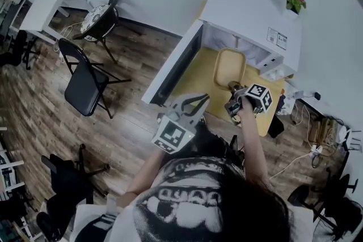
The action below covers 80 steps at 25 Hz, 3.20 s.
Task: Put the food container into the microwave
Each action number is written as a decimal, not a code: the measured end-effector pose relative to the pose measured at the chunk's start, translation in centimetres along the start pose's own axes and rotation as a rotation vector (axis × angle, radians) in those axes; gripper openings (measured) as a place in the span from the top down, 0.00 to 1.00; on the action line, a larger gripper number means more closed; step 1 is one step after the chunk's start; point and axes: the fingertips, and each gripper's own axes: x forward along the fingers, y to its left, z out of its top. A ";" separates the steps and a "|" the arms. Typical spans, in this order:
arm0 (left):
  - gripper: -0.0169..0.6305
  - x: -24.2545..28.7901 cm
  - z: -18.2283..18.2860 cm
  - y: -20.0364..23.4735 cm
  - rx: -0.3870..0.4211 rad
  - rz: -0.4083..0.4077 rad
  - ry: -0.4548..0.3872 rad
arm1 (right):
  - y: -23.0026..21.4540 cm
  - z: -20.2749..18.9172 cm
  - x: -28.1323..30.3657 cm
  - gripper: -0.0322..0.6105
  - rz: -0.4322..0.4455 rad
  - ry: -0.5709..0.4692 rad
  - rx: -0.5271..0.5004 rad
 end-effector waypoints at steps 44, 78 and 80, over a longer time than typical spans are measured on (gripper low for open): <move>0.95 -2.4 -2.2 1.9 -0.002 0.065 0.088 | 3.6 8.8 5.6 0.46 0.304 -0.375 0.248; 0.95 -9.0 -2.7 -1.7 0.035 0.056 0.092 | 3.8 3.9 0.0 0.37 0.302 -0.374 -0.104; 0.95 -10.1 -2.9 -2.4 0.031 0.038 0.078 | 4.4 1.6 -1.8 0.39 0.323 -0.362 -0.167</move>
